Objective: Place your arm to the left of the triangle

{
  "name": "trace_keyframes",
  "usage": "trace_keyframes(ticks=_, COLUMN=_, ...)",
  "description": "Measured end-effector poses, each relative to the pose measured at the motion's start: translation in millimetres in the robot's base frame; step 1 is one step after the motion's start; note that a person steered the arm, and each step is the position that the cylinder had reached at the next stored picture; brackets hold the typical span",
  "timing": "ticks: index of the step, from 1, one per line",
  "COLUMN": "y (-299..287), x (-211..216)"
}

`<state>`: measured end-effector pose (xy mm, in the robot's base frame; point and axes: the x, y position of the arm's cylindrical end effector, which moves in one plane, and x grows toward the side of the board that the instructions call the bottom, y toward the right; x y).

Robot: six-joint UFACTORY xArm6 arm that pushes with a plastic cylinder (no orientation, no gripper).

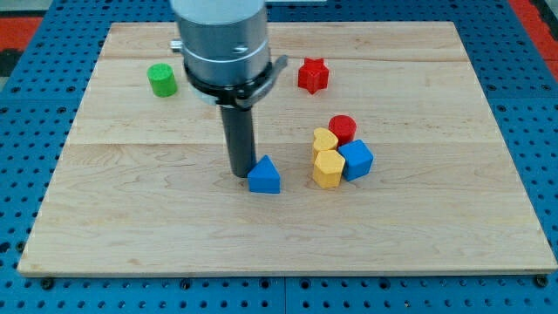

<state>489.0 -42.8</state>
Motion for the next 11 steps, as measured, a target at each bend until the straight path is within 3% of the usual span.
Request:
trace_keyframes(ticks=1, y=-49, x=5)
trace_keyframes(ticks=2, y=-60, x=28)
trace_keyframes(ticks=3, y=-32, x=44)
trace_keyframes(ticks=5, y=51, x=15)
trace_keyframes(ticks=6, y=16, x=17)
trace_keyframes(ticks=7, y=-57, x=9)
trace_keyframes(ticks=8, y=-61, x=-23)
trace_keyframes(ticks=11, y=-4, x=-25)
